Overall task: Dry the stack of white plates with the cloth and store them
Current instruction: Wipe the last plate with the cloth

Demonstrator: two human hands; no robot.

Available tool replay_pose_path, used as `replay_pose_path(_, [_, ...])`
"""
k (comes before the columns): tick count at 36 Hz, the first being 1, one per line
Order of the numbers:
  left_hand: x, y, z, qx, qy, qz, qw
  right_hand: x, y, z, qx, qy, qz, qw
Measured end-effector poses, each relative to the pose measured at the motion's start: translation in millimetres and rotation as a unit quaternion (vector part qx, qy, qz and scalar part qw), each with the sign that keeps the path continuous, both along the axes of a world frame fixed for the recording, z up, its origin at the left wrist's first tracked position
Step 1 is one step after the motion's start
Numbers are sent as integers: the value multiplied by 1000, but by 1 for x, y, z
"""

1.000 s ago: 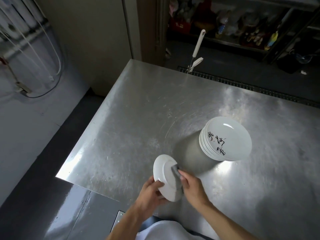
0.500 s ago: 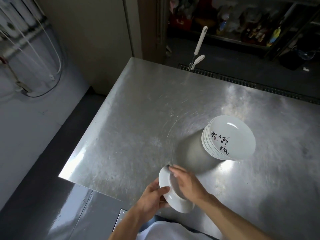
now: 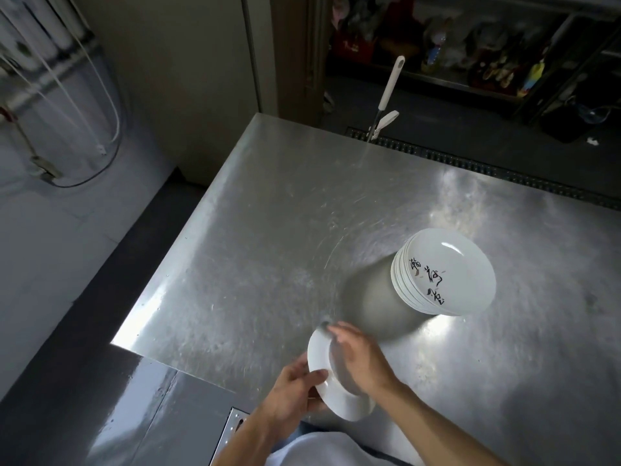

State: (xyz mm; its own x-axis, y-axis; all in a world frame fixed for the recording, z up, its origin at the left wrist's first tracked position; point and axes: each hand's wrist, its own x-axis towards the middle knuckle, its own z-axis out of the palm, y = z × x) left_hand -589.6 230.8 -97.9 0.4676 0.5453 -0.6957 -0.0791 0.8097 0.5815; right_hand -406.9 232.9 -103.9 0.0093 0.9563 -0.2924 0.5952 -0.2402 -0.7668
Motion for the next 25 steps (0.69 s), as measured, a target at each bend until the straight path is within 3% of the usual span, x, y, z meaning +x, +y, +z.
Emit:
replay_pose_path(2, [3,-1,-1,-12,-2,39,999,7,9,-2,-36,-26,-117,992])
replay_pose_path(4, [6,4,0,-30,-3,54,998,8,10,-2,-14,-29,-144,989])
replay_pose_path(6, [7,9,2,-35,10,54,998,3,7,6,15,-5,-95,995])
replay_pose_path(9, [6,7,-4,-3,20,52,998,-5,-6,14,40,43,55,997])
replay_pose_path(12, [6,1,-5,10,18,46,999,-8,-10,12,69,16,138,988])
replay_pose_path(17, [4,4,-4,1,17,34,999,11,4,-1,3,-78,46,996])
replay_pose_path(22, [5,6,-6,1,11,43,999,-2,-7,3,82,-26,190,978])
replay_pose_path(25, [5,6,-4,-4,19,42,999,10,2,-3,26,-30,71,997])
